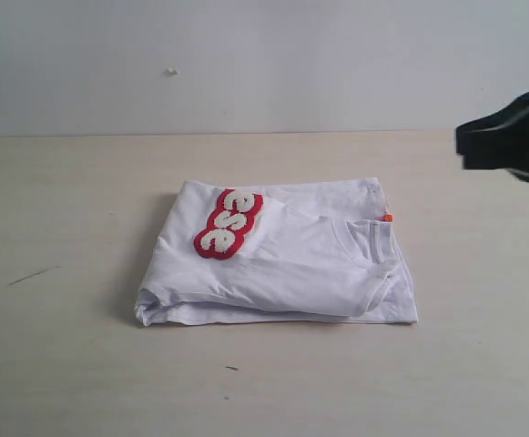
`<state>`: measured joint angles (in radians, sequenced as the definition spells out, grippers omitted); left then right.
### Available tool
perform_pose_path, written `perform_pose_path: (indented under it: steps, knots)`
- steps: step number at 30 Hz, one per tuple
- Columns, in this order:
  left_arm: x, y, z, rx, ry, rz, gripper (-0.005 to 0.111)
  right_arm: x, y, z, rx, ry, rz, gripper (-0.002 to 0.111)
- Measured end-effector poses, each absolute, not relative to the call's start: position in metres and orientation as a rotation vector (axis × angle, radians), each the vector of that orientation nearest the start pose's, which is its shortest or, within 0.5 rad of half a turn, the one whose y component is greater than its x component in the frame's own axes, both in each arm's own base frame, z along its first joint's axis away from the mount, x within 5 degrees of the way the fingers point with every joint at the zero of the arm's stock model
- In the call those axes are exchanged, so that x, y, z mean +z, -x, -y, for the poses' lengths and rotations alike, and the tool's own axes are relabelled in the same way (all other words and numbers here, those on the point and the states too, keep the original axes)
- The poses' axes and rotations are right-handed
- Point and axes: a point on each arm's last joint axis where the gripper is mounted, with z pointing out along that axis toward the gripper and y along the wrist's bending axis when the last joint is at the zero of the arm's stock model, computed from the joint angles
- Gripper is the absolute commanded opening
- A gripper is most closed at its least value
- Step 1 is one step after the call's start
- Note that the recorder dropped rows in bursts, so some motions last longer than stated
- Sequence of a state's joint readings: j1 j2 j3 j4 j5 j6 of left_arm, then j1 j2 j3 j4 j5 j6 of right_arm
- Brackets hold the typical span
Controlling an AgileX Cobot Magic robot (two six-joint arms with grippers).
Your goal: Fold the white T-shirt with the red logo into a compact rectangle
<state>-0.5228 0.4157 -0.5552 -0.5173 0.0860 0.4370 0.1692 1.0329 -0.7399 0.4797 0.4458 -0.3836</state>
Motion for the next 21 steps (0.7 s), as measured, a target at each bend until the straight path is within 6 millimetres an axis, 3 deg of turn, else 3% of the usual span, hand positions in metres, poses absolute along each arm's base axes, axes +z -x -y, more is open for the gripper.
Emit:
perform_pose_path:
  steps: [1,4,8,10,12,17,21]
  knots:
    - [0.364,-0.071,0.046,-0.524,-0.355,-1.390,0.000,0.293,-0.224,-0.061,0.355,0.265,-2.236,0.000]
    - [0.363,-0.070,0.046,-0.509,-0.379,-1.395,0.000,0.279,-0.250,-0.069,0.350,0.272,-2.291,0.000]
    - [0.361,-0.069,0.046,-0.495,-0.408,-1.407,0.000,0.235,-0.300,-0.078,0.320,0.249,-2.410,0.000]
    - [0.361,-0.069,0.046,-0.495,-0.408,-1.407,0.000,0.214,-0.322,-0.089,0.320,0.264,-2.456,0.000]
    - [0.361,-0.069,0.046,-0.495,-0.408,-1.407,0.000,0.196,-0.348,-0.115,0.333,0.327,-2.464,0.000]
    - [0.361,-0.069,0.046,-0.495,-0.408,-1.407,0.000,0.160,-0.376,-0.149,0.391,0.350,-2.524,0.000]
    - [0.361,-0.069,0.046,-0.495,-0.408,-1.407,0.000,0.145,-0.382,-0.165,0.406,0.387,-2.549,0.000]
